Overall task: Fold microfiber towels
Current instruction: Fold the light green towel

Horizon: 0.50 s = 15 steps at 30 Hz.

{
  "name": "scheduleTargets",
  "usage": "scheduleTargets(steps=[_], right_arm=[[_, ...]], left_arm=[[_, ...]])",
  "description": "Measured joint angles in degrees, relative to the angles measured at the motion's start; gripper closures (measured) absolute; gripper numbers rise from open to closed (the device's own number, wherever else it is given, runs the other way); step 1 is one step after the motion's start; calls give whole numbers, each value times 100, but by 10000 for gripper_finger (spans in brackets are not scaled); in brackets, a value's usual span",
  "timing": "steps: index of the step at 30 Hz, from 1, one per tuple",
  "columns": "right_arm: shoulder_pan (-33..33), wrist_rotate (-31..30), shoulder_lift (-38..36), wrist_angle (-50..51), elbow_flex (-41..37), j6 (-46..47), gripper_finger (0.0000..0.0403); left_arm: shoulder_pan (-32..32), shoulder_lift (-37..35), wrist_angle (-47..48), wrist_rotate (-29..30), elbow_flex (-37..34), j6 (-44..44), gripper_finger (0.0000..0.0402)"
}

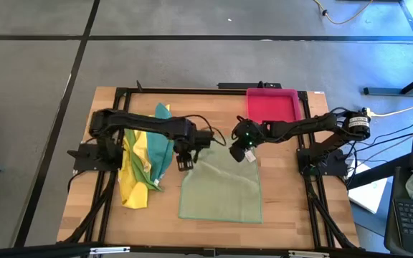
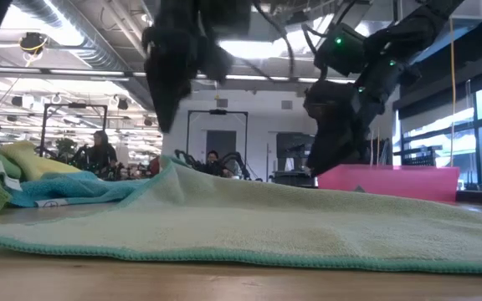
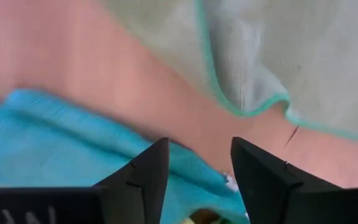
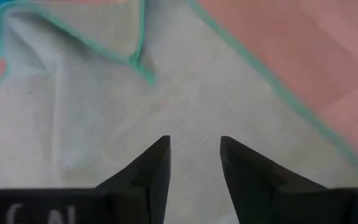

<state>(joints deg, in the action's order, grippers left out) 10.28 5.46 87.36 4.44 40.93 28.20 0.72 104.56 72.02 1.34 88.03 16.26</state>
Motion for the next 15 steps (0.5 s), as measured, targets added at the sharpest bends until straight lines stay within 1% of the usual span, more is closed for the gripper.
scheduleTargets(steps=[4, 6, 10, 15], right_arm=[[215, 283, 214, -12, 114, -324, 262], [260, 431, 405, -47, 240, -514, 262], [270, 620, 826, 78, 550, -793, 262], [266, 632, 1397, 157, 1262, -1372, 262]], left_arm=[[-143, -706, -177, 520, 13, 917, 238], [-225, -1008, -325, 812, 12, 1231, 238], [-400, -1510, -594, 1170, 11, 1662, 238], [-640, -1843, -785, 1498, 12, 2055, 238]])
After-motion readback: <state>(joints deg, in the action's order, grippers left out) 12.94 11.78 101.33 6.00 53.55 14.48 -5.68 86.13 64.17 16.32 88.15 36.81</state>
